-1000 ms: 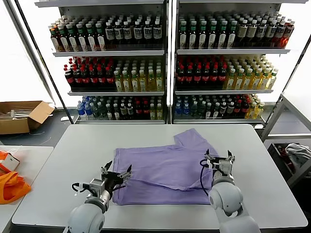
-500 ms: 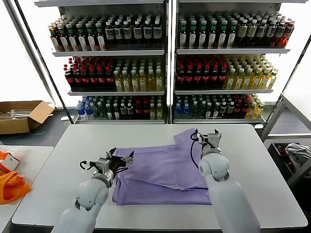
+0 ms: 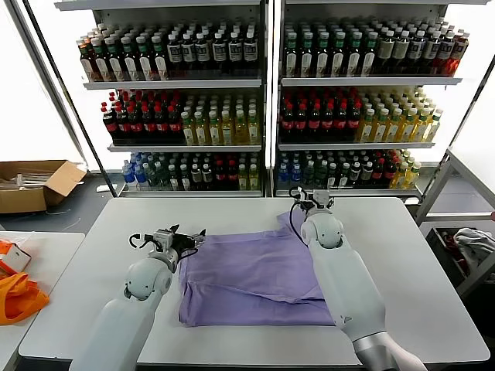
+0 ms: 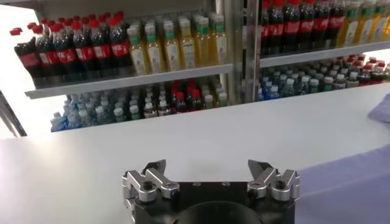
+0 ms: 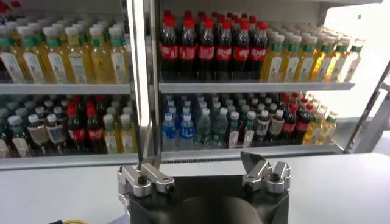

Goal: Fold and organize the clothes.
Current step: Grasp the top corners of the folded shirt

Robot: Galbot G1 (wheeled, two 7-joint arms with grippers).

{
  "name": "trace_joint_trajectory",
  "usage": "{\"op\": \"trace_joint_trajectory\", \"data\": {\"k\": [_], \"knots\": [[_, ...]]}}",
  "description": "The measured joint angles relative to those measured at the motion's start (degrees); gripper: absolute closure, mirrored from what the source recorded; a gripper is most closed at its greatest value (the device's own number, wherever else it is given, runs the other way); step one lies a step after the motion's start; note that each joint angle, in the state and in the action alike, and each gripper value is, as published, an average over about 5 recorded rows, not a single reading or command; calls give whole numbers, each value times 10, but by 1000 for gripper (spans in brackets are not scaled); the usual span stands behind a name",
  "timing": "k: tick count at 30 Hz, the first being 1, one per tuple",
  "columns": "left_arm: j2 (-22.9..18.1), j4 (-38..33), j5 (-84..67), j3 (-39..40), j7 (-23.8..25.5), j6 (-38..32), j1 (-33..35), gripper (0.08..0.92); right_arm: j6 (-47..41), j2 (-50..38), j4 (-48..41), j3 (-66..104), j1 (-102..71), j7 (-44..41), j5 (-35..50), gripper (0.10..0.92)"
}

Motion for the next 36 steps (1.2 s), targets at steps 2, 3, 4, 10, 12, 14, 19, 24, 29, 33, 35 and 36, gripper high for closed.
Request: {"op": "trace_joint_trajectory", "data": {"k": [2, 3, 4, 10, 12, 14, 19, 24, 29, 33, 35, 36], "knots": [[-2, 6, -1, 1, 0, 0, -3, 177, 3, 4, -17, 2, 4, -3, -3, 203], [-3, 9, -1, 1, 0, 1, -3, 177, 5, 5, -24, 3, 6, -4, -5, 203], [-4, 11, -1, 1, 0, 1, -4, 177, 6, 7, -31, 4, 8, -6, -6, 203], [-9, 27, 0, 1, 0, 1, -7, 177, 14, 15, -63, 4, 20, -15, -14, 203], [-10, 30, 1, 1, 0, 1, -7, 177, 16, 18, -73, 4, 23, -17, -16, 203], [-10, 33, 1, 1, 0, 1, -7, 177, 18, 21, -81, 4, 26, -20, -19, 203], [-10, 37, 0, 0, 0, 1, -8, 177, 18, 24, -96, 3, 29, -22, -23, 203], [-10, 38, 0, 0, 0, 1, -8, 195, 19, 22, -102, 2, 29, -24, -24, 223], [-8, 35, 0, 0, 1, 1, -3, 314, 18, 18, -101, 1, 24, -23, -25, 344], [-5, 28, -1, -1, 5, 3, 4, 427, 15, 15, -96, 1, 19, -22, -24, 466], [-4, 23, -2, -3, 7, 5, 9, 487, 13, 14, -93, 1, 16, -21, -24, 518], [-4, 20, -2, -4, 7, 6, 11, 513, 12, 13, -91, 2, 14, -20, -23, 552]]}}
